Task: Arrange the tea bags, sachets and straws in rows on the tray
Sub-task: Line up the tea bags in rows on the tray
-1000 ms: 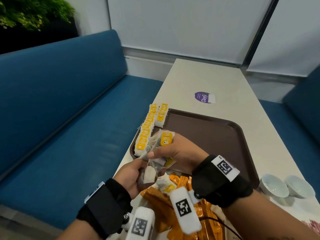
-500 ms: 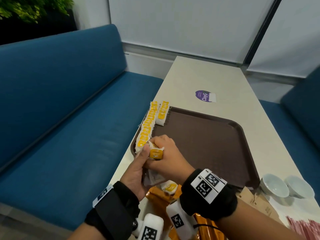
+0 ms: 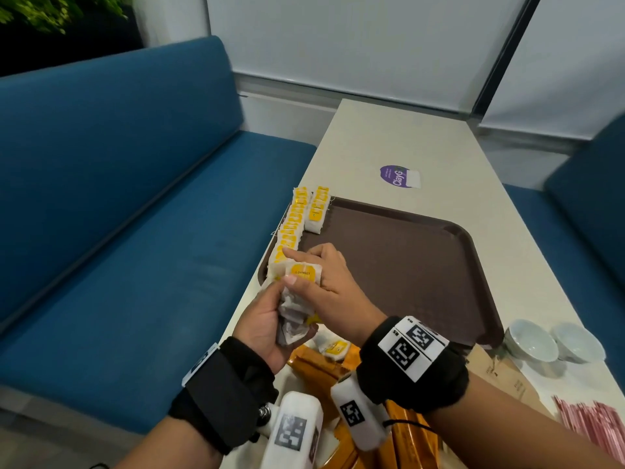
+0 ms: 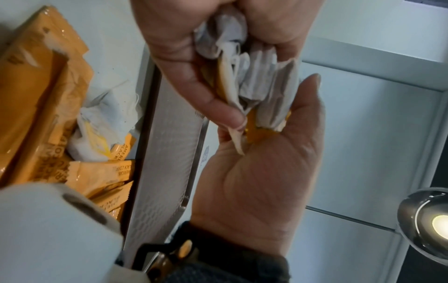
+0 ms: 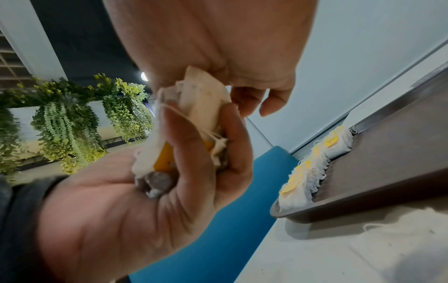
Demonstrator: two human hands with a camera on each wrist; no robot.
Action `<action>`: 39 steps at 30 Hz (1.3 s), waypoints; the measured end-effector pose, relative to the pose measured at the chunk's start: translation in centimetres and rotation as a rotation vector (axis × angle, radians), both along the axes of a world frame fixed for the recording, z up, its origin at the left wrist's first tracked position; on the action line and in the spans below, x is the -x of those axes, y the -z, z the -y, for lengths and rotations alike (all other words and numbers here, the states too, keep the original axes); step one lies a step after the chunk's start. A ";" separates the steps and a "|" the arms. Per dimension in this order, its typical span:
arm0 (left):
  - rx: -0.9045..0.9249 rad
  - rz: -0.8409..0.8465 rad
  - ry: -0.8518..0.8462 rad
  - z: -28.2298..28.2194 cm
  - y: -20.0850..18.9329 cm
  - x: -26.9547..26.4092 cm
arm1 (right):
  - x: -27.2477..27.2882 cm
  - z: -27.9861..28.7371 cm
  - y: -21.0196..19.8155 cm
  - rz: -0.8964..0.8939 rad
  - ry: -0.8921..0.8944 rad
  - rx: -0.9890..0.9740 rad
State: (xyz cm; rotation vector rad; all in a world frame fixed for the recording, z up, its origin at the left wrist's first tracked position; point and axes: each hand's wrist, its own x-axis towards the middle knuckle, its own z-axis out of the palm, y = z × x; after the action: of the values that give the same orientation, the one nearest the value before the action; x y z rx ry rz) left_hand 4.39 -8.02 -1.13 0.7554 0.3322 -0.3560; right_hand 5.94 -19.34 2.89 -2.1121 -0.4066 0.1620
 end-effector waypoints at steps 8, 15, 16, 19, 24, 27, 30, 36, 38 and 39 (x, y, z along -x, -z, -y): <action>-0.087 0.020 -0.021 -0.9 -0.6 0.5 | 0.3 0.0 0.5 0.086 0.089 -0.285; -0.048 0.189 0.015 -1.0 -0.9 0.7 | -0.1 0.0 1.0 0.069 0.088 -0.308; -0.055 0.216 0.015 -1.1 -0.6 0.5 | -0.2 0.1 1.0 0.057 0.083 -0.303; -0.092 0.258 0.016 -1.3 -0.1 0.2 | -0.6 0.3 0.9 -0.002 0.071 -0.305; -0.107 0.233 -0.013 -1.5 0.7 -0.6 | -1.6 0.7 0.2 -0.313 0.053 -0.555; -0.050 0.207 -0.019 -1.8 0.7 -1.2 | -2.2 0.8 -0.5 -0.391 0.064 -0.628; 0.032 0.128 -0.065 -2.1 0.7 -1.8 | -3.5 1.1 -1.0 -0.361 0.133 -0.691; 0.075 0.039 -0.135 -2.3 1.2 -2.0 | -10.4 2.2 -1.2 -0.175 0.395 -0.472; 0.031 0.009 -0.119 -2.4 1.8 -2.0 | -13.2 2.1 0.3 -0.186 0.432 -0.318; 0.021 0.004 -0.107 -2.4 2.0 -2.0 | -14.5 2.0 1.4 -0.219 0.438 -0.230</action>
State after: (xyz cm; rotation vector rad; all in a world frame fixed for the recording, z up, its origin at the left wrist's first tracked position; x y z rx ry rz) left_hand 6.34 -5.59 -3.11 0.7152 0.3630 -0.2567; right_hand 20.43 -21.31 1.51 -1.8805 0.1635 0.0839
